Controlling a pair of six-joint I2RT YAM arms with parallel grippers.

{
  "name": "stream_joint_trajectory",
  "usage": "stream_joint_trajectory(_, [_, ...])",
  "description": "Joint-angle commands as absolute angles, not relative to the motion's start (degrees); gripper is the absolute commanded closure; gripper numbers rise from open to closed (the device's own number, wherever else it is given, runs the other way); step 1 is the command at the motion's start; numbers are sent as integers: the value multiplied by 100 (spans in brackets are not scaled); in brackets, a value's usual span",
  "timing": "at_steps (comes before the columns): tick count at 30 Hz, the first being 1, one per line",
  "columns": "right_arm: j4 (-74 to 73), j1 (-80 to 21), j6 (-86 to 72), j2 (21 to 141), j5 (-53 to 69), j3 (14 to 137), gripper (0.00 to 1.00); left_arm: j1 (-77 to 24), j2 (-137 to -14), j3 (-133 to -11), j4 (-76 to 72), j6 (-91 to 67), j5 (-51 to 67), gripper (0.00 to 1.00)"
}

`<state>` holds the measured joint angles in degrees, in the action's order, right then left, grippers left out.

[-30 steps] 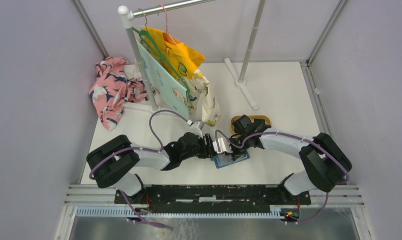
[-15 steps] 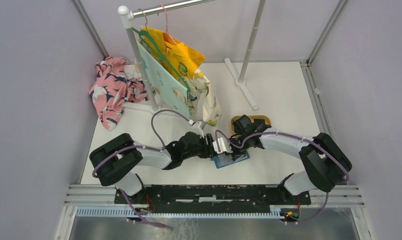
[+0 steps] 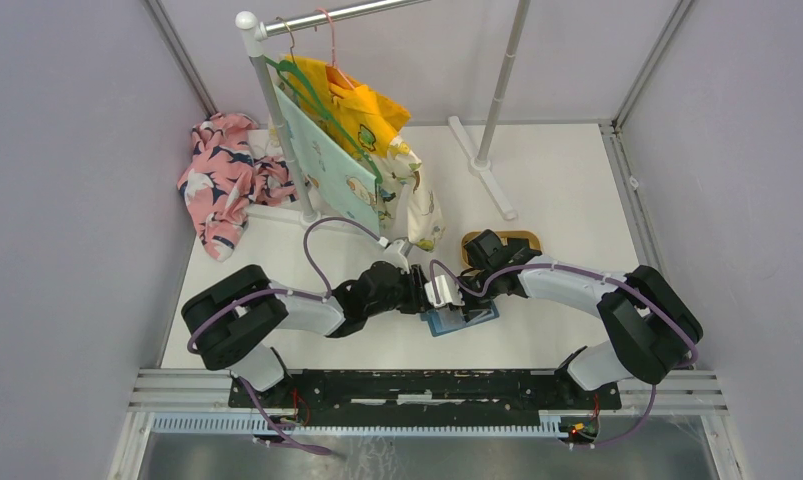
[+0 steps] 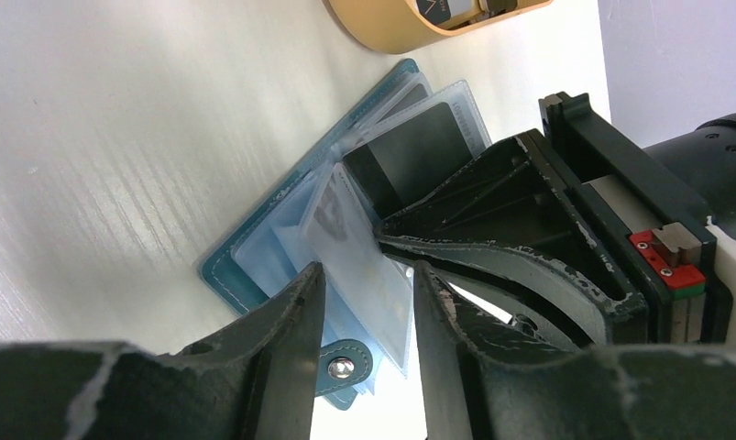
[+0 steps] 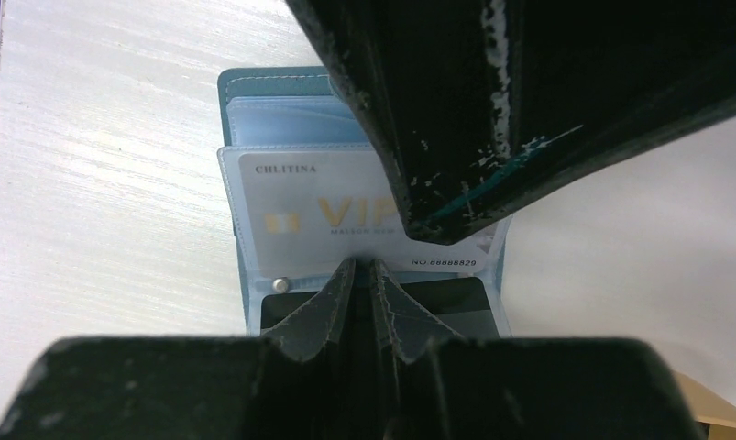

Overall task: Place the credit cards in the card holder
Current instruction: Turn over the card slot in the card holder.

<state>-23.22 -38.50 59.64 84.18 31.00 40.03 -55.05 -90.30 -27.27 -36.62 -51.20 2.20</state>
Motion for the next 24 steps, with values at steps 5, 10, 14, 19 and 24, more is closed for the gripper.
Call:
stream_joint_trajectory(5, [-2583,-3850,5913,8513,3220,4069,83,-5508,-9094,-2930,-4066,-5370,530,55])
stream_joint_trajectory(10, [-2581,-3837,5873,8362,3325,4079,81,-5505,-9224,-2977,-4059,-5405,587,55])
stream_joint_trajectory(14, [-2610,-3767,5854,8241,3420,4102,80,-5503,-9216,-2983,-4083,-5399,622,55])
stream_joint_trajectory(19, [-2637,-3626,5828,7998,3617,4107,77,-5510,-9158,-2988,-4149,-5379,679,55])
stream_joint_trajectory(24, [-2648,-3491,5814,7888,3711,4112,76,-5511,-9202,-3035,-4340,-5426,860,54])
